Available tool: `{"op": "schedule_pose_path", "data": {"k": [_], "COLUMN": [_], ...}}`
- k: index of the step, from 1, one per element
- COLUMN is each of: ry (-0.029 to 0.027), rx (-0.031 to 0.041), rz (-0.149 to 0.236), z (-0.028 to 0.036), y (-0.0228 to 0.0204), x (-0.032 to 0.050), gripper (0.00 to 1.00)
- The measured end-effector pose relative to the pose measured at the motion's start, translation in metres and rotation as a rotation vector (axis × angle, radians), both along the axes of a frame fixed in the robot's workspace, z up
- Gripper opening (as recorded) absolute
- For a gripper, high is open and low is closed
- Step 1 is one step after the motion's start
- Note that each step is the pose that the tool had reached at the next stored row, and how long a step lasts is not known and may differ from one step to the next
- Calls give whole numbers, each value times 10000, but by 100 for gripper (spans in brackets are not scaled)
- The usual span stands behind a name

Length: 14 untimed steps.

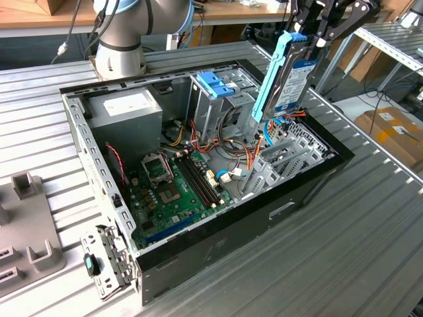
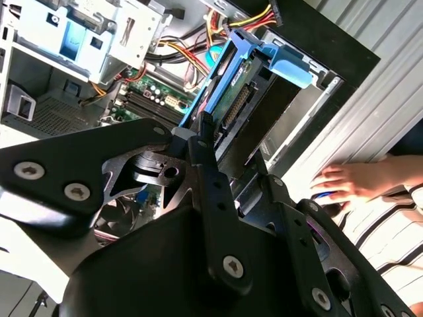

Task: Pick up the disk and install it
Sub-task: 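Pick up the disk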

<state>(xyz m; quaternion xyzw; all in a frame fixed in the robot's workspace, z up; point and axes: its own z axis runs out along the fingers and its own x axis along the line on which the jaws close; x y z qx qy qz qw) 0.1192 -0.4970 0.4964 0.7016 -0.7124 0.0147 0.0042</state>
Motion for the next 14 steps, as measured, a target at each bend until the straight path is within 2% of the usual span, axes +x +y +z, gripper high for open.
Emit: {"op": "schedule_pose_path", "data": {"k": [2, 3, 7, 12, 14], "ry": [-1, 0, 0, 0, 0], "rx": [-3, -6, -14, -22, -26], "rz": [0, 0, 0, 0, 0], "z": [0, 0, 0, 0, 0], "y": [-32, -65, -151, -229, -289], "x": [3, 5, 12, 18, 23], "gripper": [35, 35, 35, 35, 35]}}
